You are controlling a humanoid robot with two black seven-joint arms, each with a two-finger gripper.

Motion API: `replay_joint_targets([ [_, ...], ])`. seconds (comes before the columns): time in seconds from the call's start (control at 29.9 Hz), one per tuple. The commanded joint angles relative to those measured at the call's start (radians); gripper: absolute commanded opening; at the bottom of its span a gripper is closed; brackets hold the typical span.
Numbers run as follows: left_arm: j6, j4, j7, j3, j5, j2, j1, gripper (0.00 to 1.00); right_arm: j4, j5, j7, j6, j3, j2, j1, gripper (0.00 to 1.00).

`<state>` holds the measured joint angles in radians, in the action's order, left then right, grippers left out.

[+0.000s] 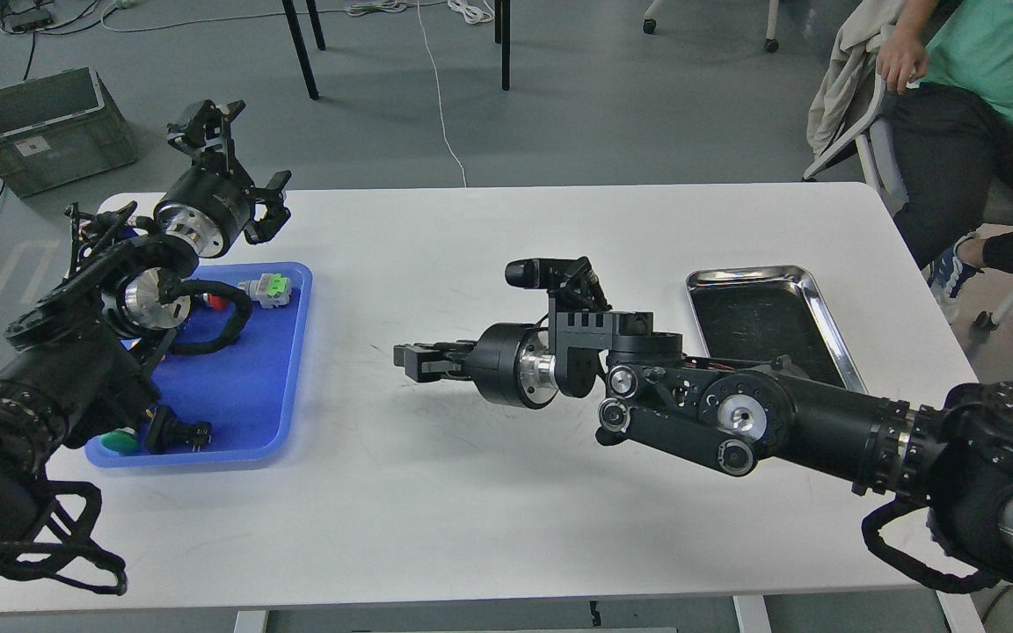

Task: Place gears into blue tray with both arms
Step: 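Carry the gear with the right gripper to mid-table and release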

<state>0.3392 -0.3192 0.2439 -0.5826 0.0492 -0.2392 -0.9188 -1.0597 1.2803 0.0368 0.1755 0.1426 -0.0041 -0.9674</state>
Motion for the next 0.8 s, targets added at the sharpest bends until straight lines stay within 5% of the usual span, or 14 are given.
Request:
replay_joint_targets([
  [0.0, 0.001, 0.000, 0.000, 0.000, 0.000, 0.000, 0.003, 0.98, 0.006, 0.004, 0.000, -0.010, -0.038, 0.004, 0.015, 0.02],
  [0.77, 0.003, -0.001, 0.000, 0.000, 0.001, -0.009, 0.006, 0.98, 0.112, 0.010, -0.008, -0.139, -0.081, 0.004, 0.084, 0.04],
])
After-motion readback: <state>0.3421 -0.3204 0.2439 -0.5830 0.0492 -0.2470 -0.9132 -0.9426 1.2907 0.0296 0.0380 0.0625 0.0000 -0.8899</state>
